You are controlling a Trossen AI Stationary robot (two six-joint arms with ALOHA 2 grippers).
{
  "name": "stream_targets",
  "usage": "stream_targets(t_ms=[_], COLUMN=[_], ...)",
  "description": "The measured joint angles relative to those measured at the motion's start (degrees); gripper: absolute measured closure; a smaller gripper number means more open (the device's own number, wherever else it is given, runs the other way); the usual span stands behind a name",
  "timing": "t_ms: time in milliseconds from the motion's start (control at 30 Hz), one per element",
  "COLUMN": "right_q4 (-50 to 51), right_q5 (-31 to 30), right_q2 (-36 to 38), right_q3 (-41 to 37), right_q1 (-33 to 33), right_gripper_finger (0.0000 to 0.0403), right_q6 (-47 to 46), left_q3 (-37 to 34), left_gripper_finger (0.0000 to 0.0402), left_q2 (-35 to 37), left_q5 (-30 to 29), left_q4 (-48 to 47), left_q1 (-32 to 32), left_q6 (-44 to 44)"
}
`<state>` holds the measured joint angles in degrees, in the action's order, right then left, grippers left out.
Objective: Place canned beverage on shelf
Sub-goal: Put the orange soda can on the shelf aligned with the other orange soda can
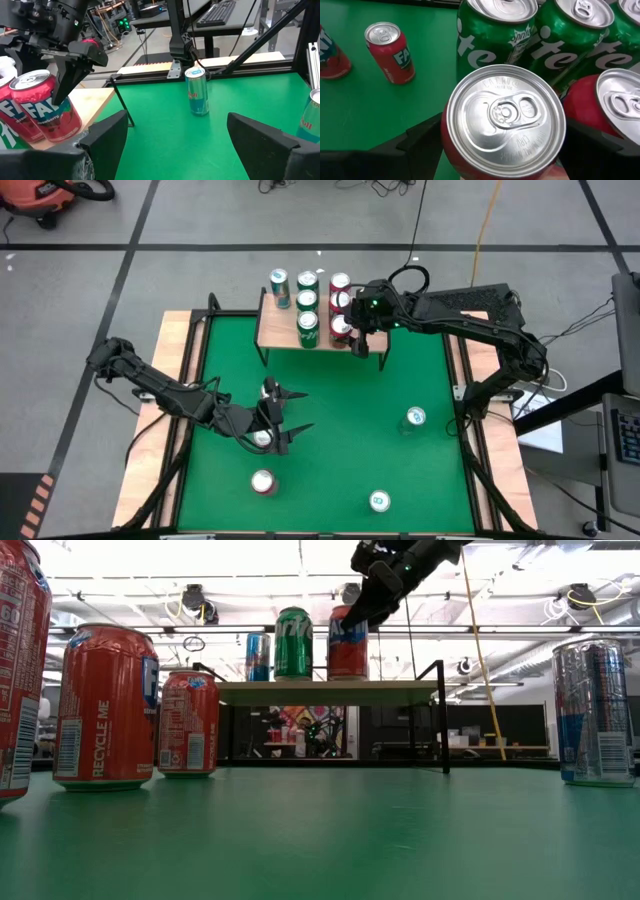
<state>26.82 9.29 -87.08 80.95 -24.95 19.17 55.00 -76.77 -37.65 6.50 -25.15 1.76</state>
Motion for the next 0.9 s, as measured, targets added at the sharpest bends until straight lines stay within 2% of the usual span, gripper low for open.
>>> stream_targets(t_ms=[900], right_q4=[-2.14], right_q5=[1.25], right_q2=[-1.61], right_q3=[0.04], right_q1=[-0.26], right_gripper_finger=[0.0078], right_q6=[0.16], left_q3=[0.00], left_gripper_finger=[0.0071], left_q2=[0.00], left_q5=[-0.02], left_q4=[0.05], left_q1=[0.00], left_q6=[-0.01])
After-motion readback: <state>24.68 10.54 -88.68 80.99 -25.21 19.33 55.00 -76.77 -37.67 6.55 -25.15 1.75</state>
